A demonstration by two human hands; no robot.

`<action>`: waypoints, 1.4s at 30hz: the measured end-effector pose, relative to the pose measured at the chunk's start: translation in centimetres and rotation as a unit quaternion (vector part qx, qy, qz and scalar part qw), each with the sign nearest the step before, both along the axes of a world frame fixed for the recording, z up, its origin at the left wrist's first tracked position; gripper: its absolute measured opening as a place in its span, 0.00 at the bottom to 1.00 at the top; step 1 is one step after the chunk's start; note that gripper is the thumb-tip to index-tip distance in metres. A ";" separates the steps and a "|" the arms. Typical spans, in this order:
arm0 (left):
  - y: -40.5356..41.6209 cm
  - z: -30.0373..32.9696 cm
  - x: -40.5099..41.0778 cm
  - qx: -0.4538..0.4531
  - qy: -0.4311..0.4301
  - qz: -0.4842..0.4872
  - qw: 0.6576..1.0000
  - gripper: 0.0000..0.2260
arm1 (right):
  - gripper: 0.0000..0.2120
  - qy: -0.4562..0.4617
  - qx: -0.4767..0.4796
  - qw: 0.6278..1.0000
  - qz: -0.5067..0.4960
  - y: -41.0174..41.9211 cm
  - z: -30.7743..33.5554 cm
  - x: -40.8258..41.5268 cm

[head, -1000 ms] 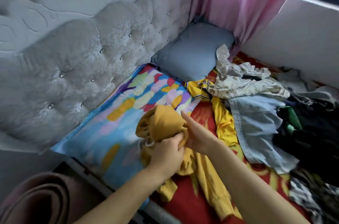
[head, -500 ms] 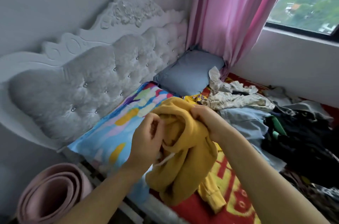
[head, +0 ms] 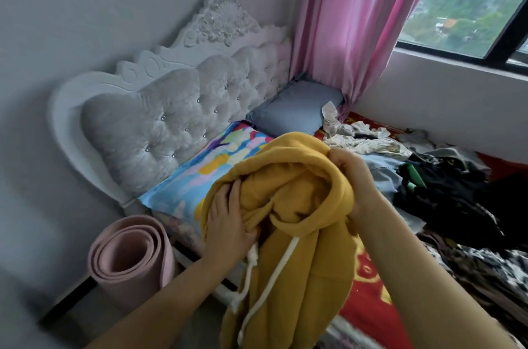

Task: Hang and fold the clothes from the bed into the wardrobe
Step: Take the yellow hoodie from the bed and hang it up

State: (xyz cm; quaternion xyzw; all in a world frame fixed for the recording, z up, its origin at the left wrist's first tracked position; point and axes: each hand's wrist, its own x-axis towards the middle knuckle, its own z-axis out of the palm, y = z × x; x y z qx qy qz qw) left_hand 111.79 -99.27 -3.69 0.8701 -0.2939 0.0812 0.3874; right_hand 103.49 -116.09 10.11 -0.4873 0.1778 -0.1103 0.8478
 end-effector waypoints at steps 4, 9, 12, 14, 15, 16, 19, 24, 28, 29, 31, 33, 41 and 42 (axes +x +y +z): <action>1.7 0.8 -0.7 -0.025 0.070 -0.035 0.997 0.20 | 0.11 -0.037 0.004 0.999 -0.033 0.2 1.3 -2.7; 5.0 6.3 -1.9 -0.116 0.055 0.047 0.991 0.09 | 0.16 -0.001 -0.025 0.998 -0.057 -2.0 0.5 -6.8; 6.6 9.1 -5.3 -0.153 0.013 0.040 0.987 0.07 | 0.15 0.064 -0.028 0.997 -0.033 -2.5 -1.2 -9.3; 7.3 9.7 -9.0 -0.135 -0.086 -0.004 0.987 0.08 | 0.13 0.079 -0.001 0.997 -0.028 -2.6 -2.4 -10.9; 7.4 9.5 -11.4 -0.115 -0.138 -0.045 0.983 0.07 | 0.11 0.071 0.019 0.997 -0.029 -2.7 -2.8 -12.0; 7.4 8.9 -13.5 -0.084 -0.181 -0.094 0.975 0.06 | 0.10 0.056 0.041 0.997 -0.033 -2.8 -3.1 -12.8; 7.1 5.4 -18.8 0.099 -0.145 -0.224 0.959 0.07 | 0.09 0.003 0.093 0.996 -0.011 -2.2 -3.4 -15.0; 6.2 2.4 -25.6 -0.114 0.388 -0.157 0.901 0.19 | 0.15 -0.038 0.152 0.986 0.057 1.8 -2.6 -18.0; 4.0 1.3 -28.5 0.034 0.307 -0.054 0.950 0.21 | 0.16 -0.116 0.137 0.975 0.133 5.2 -1.5 -20.5; 3.8 1.2 -29.2 0.094 0.287 -0.050 0.952 0.23 | 0.21 -0.118 0.139 0.974 0.137 5.8 -1.5 -20.9; 4.0 0.6 -29.9 0.193 0.233 -0.016 0.953 0.19 | 0.24 -0.109 0.145 0.972 0.147 7.2 -1.4 -21.7; 5.7 0.5 -30.1 0.297 0.213 0.044 0.930 0.14 | 0.21 -0.093 0.140 0.972 0.161 8.6 -1.2 -22.2; 26.3 6.1 -32.7 0.076 0.258 0.292 0.918 0.09 | 0.05 0.012 0.043 0.985 0.166 13.3 -3.9 -22.3; 28.8 7.2 -33.6 0.007 0.254 0.317 0.914 0.11 | 0.07 0.052 0.002 0.985 0.162 14.1 -4.5 -22.4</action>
